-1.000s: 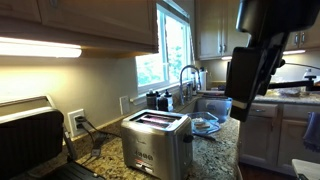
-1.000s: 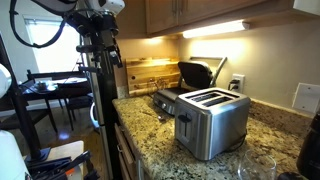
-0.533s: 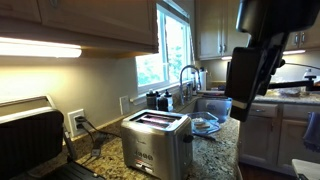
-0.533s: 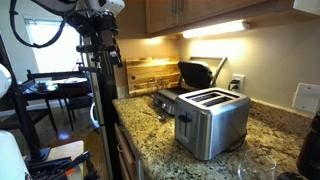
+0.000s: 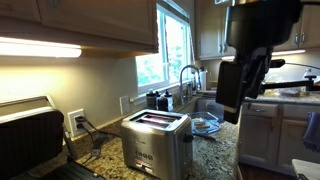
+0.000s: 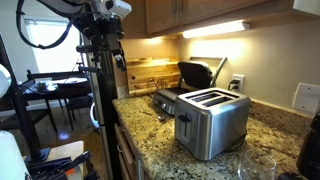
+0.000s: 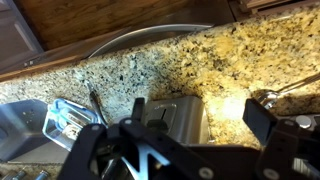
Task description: Push the toast lever down
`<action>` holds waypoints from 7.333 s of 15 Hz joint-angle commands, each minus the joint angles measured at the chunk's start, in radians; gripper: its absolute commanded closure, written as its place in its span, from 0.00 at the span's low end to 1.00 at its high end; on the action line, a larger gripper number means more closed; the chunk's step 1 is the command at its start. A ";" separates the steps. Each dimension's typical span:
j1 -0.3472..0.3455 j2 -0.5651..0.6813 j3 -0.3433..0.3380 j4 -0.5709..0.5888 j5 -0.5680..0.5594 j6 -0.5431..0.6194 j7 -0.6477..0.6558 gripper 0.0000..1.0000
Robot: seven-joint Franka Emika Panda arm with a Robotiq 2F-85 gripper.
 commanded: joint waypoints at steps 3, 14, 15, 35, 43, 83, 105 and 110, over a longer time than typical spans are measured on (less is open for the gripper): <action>-0.013 0.117 -0.097 0.002 -0.108 0.106 -0.033 0.00; -0.011 0.288 -0.401 0.006 -0.048 0.284 -0.428 0.00; -0.012 0.301 -0.410 0.007 -0.049 0.283 -0.455 0.00; -0.052 0.413 -0.459 0.031 -0.053 0.351 -0.498 0.00; -0.035 0.574 -0.493 0.078 -0.010 0.459 -0.646 0.40; -0.040 0.698 -0.509 0.017 0.075 0.764 -0.827 0.99; -0.044 0.462 -0.469 0.178 -0.061 0.198 -0.585 0.01; -0.036 0.505 -0.475 0.192 -0.036 0.235 -0.621 0.00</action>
